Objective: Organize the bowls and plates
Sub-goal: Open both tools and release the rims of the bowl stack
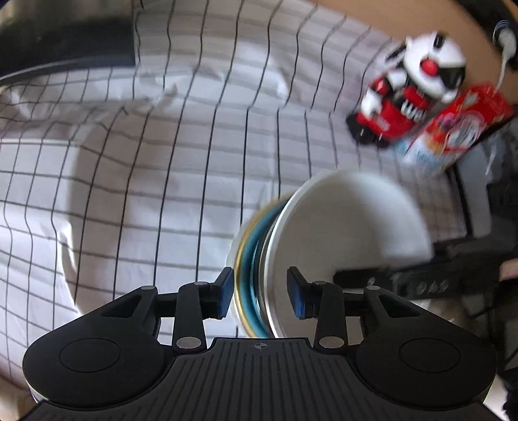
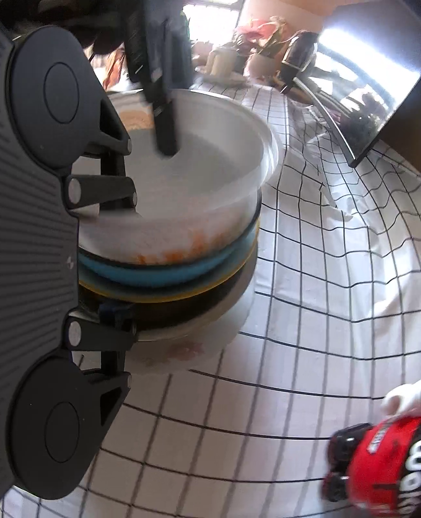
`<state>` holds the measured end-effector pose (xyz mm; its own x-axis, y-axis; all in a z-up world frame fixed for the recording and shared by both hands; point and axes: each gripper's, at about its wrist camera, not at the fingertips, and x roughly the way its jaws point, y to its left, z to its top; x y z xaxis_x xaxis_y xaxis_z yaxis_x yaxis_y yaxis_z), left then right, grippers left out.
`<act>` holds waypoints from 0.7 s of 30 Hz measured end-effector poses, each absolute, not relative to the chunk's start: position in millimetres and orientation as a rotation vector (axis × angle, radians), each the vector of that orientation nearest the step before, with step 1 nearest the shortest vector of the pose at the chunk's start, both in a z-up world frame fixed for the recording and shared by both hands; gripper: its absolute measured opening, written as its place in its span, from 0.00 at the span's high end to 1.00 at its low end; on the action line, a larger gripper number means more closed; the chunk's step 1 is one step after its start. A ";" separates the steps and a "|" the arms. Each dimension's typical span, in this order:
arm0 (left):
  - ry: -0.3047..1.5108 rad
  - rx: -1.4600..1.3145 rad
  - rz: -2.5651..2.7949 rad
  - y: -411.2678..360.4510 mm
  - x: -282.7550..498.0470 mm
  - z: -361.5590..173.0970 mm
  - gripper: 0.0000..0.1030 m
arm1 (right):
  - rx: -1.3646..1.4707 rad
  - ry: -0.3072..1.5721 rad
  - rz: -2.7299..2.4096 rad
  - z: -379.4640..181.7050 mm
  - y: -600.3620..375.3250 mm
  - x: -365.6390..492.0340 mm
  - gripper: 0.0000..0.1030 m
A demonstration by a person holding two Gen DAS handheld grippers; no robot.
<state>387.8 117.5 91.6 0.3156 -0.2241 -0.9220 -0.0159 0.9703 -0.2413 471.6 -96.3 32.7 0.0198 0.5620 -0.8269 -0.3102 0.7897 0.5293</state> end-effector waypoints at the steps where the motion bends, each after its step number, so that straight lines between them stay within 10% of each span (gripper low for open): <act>1: 1.238 -0.218 -0.140 118.0 389.2 94.7 0.62 | 0.205 1.385 0.683 34.3 -95.2 471.2 0.59; 21: 1.248 -0.222 -0.176 107.6 383.0 68.5 0.63 | 0.078 1.062 0.589 91.7 -123.3 437.5 0.59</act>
